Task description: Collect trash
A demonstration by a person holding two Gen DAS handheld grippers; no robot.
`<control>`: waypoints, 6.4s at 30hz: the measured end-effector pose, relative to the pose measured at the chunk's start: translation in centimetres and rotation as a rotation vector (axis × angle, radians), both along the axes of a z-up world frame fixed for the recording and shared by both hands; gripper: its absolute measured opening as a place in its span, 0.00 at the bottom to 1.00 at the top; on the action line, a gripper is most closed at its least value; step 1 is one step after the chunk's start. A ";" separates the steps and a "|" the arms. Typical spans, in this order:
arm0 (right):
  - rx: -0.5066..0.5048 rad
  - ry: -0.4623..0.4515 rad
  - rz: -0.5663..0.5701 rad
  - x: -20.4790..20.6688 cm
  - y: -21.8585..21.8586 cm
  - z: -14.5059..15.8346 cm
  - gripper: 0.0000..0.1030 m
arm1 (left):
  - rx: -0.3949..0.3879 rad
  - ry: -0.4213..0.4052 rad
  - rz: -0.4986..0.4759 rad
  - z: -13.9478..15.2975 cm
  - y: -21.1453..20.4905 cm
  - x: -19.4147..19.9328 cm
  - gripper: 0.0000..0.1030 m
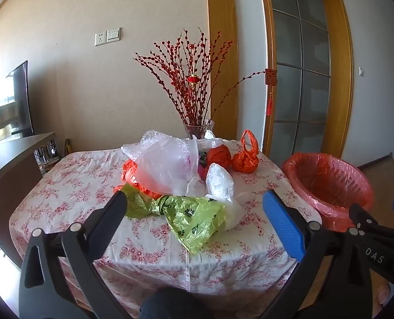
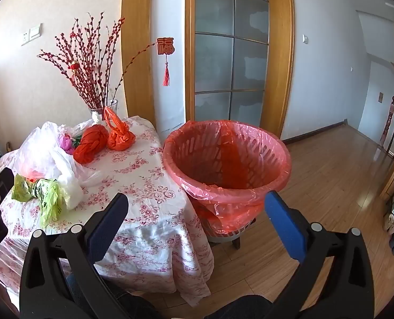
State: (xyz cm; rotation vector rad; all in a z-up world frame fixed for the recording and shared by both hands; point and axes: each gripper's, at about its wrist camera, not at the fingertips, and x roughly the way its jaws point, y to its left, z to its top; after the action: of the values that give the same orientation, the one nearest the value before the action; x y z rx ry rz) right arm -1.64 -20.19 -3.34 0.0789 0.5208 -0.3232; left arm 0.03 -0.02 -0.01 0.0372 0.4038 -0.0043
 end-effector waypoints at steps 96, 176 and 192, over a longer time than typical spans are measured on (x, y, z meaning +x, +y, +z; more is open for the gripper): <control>0.009 -0.002 0.024 0.6 -0.1 0.0 0.98 | -0.007 0.028 0.018 -1.2 0.9 0.7 0.96; 0.124 -0.008 0.250 11.4 -0.1 2.7 0.03 | -0.148 0.103 -0.317 4.0 1.9 13.6 0.02; 0.140 -0.048 0.046 10.2 -11.4 4.2 0.03 | -0.165 0.139 -0.524 3.4 -11.6 14.8 0.02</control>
State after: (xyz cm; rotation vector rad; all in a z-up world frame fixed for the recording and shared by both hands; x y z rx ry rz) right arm 8.55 -31.56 0.90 0.2091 0.4965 -0.2394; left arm 14.85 -11.64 3.38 -0.0212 0.5222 -0.5593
